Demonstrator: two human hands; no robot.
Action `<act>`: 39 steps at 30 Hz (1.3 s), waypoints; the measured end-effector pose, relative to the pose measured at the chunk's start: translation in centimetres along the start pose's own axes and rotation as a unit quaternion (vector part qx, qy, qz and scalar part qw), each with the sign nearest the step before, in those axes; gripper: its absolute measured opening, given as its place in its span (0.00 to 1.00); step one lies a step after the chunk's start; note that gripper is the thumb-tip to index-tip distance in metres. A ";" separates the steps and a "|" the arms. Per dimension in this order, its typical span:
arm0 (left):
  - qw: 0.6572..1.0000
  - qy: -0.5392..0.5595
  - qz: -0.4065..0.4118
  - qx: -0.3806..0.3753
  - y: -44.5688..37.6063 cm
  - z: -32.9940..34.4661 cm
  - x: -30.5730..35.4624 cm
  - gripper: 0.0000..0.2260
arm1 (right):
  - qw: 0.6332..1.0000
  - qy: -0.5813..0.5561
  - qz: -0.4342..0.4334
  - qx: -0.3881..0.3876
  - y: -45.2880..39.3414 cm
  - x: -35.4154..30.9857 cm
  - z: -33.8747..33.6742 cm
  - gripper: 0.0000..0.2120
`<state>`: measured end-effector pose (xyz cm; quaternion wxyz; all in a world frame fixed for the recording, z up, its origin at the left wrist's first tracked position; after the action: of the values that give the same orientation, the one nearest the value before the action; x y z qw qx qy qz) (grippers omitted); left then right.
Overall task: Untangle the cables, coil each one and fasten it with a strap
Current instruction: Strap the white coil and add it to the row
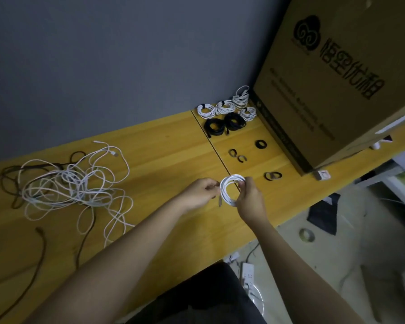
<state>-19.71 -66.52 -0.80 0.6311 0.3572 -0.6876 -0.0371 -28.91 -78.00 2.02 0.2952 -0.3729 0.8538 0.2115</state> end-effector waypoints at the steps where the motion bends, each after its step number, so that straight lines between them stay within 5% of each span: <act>1: 1.000 -0.009 -0.006 0.003 -1.0 0.2 0.3 0.12 | 1.000 0.002 0.000 -0.004 -1.0 0.7 -0.6 0.09; 20: 0.966 -0.160 -0.121 0.162 -21.1 3.5 1.5 0.10 | 0.970 0.145 -0.067 -0.183 -22.2 13.8 -4.6 0.13; 31: 0.923 -0.347 -0.110 0.124 -26.6 4.2 1.5 0.12 | 0.957 0.164 -0.098 -0.216 -26.4 14.2 -3.0 0.14; 39: 0.955 -0.264 -0.051 0.123 -24.7 3.0 3.3 0.08 | 0.959 0.110 -0.131 -0.224 -26.2 12.4 -4.9 0.13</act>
<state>-11.27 -87.88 -11.01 0.3760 0.4439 -0.8097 -0.0769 -17.38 -103.74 -6.28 0.1335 -0.5591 0.7553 0.3148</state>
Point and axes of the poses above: each hand's wrist, its own y-axis away from the middle knuckle, its own z-axis out of the palm, x = y × z, the point moved 8 cm from there along -y, towards the middle knuckle, and after that the axes turned 3 degrees about -x, right-handed, at the moved point
